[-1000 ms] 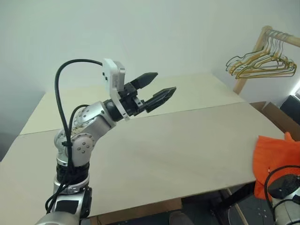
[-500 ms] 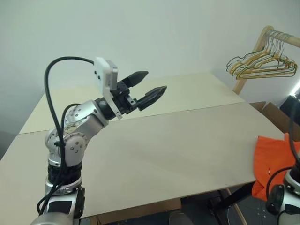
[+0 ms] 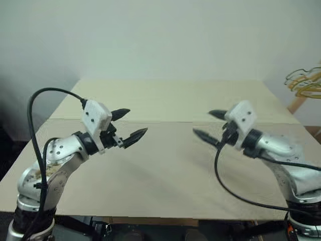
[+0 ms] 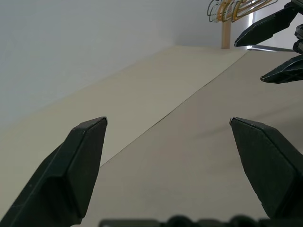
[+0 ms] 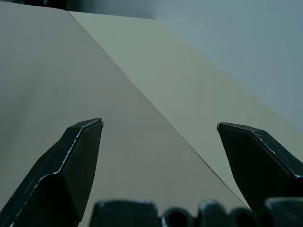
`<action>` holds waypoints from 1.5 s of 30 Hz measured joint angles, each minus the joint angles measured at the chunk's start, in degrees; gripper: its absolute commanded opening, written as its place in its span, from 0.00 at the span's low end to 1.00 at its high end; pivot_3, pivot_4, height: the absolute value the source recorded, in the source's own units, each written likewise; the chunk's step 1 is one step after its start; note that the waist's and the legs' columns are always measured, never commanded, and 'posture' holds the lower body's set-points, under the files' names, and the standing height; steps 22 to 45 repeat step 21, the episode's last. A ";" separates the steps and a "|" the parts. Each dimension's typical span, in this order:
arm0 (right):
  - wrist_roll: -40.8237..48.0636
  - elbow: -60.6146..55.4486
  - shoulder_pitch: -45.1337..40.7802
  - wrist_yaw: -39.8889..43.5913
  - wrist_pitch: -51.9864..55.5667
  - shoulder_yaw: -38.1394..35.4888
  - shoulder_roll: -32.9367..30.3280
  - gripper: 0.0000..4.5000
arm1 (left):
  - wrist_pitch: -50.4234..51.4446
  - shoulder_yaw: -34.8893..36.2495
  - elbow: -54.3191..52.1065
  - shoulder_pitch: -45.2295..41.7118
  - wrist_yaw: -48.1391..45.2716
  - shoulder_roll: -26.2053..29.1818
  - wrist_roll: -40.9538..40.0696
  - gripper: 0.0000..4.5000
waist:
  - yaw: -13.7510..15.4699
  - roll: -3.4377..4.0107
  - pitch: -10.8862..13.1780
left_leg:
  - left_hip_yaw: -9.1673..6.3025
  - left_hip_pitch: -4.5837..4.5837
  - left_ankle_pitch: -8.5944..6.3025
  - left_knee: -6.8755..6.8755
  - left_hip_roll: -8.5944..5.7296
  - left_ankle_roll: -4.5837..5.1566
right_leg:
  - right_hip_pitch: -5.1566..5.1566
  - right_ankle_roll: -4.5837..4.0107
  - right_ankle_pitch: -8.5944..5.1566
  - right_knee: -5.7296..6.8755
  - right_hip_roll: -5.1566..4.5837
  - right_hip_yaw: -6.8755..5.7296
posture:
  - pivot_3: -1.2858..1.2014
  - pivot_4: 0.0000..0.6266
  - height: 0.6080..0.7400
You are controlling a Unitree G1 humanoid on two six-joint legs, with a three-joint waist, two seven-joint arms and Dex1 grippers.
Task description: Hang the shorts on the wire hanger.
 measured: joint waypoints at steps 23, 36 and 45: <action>0.01 0.21 1.35 0.31 0.77 -1.24 -0.88 0.99 | 0.44 0.23 -2.14 -1.07 -0.62 -0.56 -1.80 1.00 | 1.34 -0.07 0.01 | -0.06 -0.43 0.23 0.05 -0.02 0.00 | -0.11 -0.23 0.09 0.05 0.11 -0.31 | 0.54 0.00 1.00; 0.01 0.21 1.35 0.31 0.77 -1.24 -0.88 0.99 | 0.44 0.23 -2.14 -1.07 -0.62 -0.56 -1.80 1.00 | 1.34 -0.07 0.01 | -0.06 -0.43 0.23 0.05 -0.02 0.00 | -0.11 -0.23 0.09 0.05 0.11 -0.31 | 0.54 0.00 1.00; 0.01 0.21 1.35 0.31 0.77 -1.24 -0.88 0.99 | 0.44 0.23 -2.14 -1.07 -0.62 -0.56 -1.80 1.00 | 1.34 -0.07 0.01 | -0.06 -0.43 0.23 0.05 -0.02 0.00 | -0.11 -0.23 0.09 0.05 0.11 -0.31 | 0.54 0.00 1.00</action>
